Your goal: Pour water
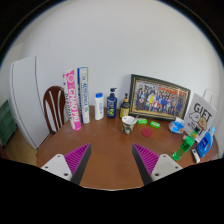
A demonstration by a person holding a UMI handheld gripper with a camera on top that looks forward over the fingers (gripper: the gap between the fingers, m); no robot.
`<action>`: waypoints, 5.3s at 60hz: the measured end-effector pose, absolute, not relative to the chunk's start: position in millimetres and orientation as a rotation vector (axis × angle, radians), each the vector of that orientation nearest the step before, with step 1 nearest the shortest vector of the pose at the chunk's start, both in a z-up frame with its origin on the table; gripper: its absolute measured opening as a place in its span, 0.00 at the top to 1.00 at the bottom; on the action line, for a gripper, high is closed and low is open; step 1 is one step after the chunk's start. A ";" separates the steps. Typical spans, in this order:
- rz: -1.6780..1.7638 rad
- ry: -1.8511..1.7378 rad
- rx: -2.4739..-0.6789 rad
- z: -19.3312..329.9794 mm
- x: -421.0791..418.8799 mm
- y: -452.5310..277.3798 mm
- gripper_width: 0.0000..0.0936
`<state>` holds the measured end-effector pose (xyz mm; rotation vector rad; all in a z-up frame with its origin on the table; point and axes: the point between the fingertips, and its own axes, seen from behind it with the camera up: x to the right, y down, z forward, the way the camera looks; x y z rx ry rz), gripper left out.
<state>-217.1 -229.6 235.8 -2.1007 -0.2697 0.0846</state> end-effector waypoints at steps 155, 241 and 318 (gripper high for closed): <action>-1.701 -1.518 -1.105 195.6 -24.6 171.5 0.66; 0.035 -0.101 -1.898 67.0 -23.0 162.3 0.61; -0.174 0.001 -2.186 183.6 -123.5 -145.7 0.09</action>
